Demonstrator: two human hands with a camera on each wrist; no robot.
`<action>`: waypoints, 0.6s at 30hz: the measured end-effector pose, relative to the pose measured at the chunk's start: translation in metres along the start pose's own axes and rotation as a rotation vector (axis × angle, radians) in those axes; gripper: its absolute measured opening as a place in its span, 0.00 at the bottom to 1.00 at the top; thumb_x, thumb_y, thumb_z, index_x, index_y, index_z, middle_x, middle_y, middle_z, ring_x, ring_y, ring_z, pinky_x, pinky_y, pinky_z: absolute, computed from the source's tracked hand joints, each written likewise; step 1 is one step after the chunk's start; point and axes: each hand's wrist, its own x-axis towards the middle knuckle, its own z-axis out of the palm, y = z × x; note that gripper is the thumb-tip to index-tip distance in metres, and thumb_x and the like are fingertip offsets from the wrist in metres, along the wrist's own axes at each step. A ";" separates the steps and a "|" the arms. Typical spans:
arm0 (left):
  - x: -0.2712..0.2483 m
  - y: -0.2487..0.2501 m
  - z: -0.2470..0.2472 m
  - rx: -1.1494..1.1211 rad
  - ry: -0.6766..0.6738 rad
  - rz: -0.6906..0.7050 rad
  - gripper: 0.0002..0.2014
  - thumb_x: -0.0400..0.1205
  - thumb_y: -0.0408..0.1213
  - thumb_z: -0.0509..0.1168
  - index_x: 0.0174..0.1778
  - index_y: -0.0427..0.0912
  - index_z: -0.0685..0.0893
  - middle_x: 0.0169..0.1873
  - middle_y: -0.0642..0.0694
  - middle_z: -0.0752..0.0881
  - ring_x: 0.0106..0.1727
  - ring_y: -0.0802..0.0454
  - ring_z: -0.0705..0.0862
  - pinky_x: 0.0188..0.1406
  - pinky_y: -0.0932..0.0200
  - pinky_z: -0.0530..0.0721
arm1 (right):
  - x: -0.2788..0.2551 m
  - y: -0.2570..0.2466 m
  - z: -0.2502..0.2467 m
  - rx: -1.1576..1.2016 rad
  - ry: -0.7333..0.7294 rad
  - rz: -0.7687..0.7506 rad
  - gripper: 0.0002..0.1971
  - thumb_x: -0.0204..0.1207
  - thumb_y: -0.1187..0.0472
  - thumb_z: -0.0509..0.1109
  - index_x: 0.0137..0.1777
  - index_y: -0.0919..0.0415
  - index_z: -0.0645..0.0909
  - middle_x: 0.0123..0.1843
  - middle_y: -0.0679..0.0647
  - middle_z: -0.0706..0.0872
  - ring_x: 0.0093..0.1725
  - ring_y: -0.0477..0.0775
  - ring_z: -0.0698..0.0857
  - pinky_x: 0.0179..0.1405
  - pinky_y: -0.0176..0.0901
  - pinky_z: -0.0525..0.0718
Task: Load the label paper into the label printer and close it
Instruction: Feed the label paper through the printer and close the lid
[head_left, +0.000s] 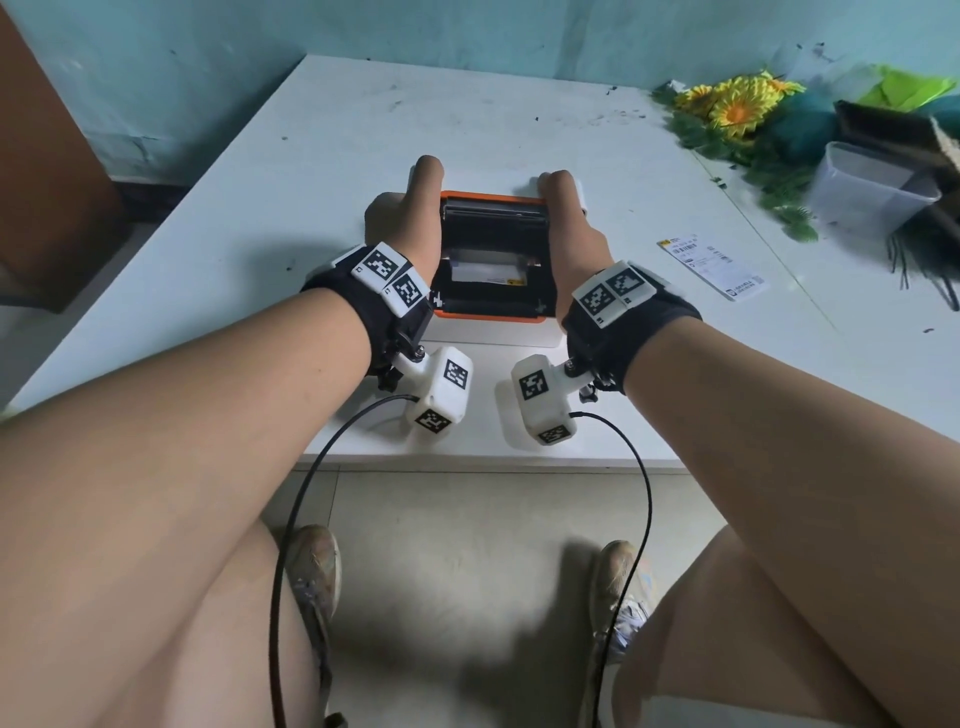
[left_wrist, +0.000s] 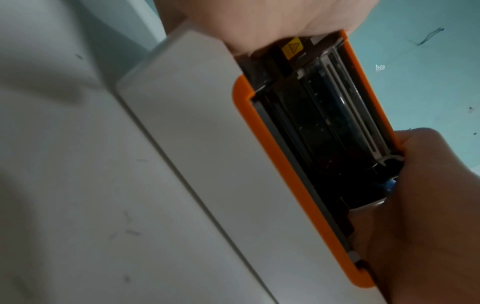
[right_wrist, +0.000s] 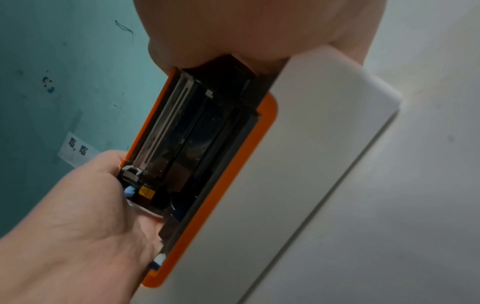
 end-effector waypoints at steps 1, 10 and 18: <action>0.001 0.000 -0.001 -0.006 -0.004 0.007 0.25 0.70 0.65 0.64 0.34 0.45 0.67 0.31 0.46 0.71 0.34 0.46 0.72 0.36 0.46 0.78 | 0.001 0.000 0.000 0.017 -0.009 0.007 0.35 0.59 0.26 0.69 0.51 0.55 0.89 0.43 0.55 0.90 0.43 0.61 0.94 0.52 0.49 0.90; 0.007 -0.005 -0.003 -0.026 -0.011 0.017 0.27 0.66 0.66 0.65 0.39 0.43 0.71 0.34 0.44 0.73 0.32 0.46 0.76 0.35 0.46 0.84 | 0.001 -0.002 -0.001 -0.001 -0.018 0.015 0.31 0.64 0.26 0.68 0.49 0.54 0.87 0.43 0.53 0.88 0.39 0.58 0.89 0.47 0.48 0.91; 0.012 -0.009 0.003 -0.011 0.027 0.012 0.25 0.77 0.64 0.64 0.35 0.46 0.65 0.30 0.49 0.69 0.33 0.45 0.70 0.36 0.49 0.75 | 0.004 -0.001 -0.002 0.034 -0.038 0.036 0.30 0.64 0.27 0.72 0.50 0.54 0.88 0.43 0.54 0.90 0.39 0.58 0.91 0.54 0.58 0.93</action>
